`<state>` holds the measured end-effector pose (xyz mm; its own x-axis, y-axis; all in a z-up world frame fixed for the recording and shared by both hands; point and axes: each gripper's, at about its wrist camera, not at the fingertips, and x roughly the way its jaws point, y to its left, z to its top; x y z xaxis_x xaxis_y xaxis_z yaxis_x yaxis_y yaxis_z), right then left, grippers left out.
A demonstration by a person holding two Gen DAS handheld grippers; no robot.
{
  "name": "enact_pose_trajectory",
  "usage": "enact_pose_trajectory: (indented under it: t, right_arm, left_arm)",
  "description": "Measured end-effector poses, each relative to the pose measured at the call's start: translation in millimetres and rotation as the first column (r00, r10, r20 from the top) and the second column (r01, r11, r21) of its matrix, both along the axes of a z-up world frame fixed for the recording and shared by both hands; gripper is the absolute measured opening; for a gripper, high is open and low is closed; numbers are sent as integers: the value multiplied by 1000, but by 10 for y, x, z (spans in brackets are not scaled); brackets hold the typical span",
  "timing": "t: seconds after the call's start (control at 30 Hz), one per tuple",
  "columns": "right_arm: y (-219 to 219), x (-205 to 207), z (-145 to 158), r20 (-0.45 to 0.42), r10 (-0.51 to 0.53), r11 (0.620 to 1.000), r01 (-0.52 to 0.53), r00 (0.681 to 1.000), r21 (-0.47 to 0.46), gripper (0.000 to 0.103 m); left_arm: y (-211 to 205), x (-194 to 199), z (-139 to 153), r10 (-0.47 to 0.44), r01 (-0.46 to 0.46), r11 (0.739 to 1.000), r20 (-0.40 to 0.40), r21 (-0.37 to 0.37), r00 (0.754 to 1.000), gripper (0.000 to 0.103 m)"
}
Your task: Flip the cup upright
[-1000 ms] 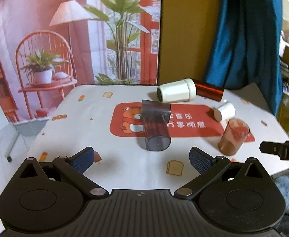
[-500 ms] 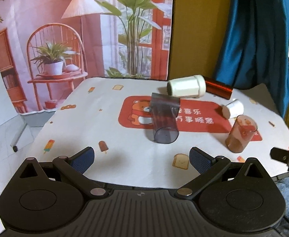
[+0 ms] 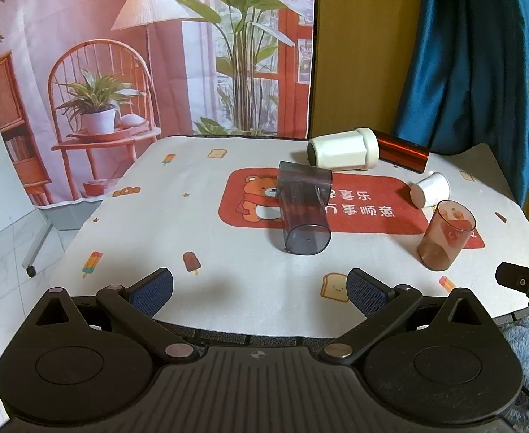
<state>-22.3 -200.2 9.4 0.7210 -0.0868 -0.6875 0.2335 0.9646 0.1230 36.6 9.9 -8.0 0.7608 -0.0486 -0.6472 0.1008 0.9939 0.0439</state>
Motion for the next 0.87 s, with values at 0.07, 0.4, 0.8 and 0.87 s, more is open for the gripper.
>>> enact_pose_trajectory:
  t: [0.07,0.4,0.8,0.87]
  right_arm:
    - [-1,3,-3,0,0,1000,0,1000,0,103]
    - [-4,4,-8,-2,-1,1000,1,1000,1,103]
    - [-17,13,-17,-8,-2,1000,2,1000,3,103]
    - [-17,12,-23,-9,-1,1000,1,1000,2,103]
  left_arm:
    - [-1,-2,-1,1,-1,1000,0,0,1000,103]
    - [-17,-3,-6,-1,1,1000,2,1,1000,103]
    - [-31,-25,14,-13,13,1000,14,-4,1000,103]
    - [-28,-21,13,-12,12,1000,13,-3,1000,103]
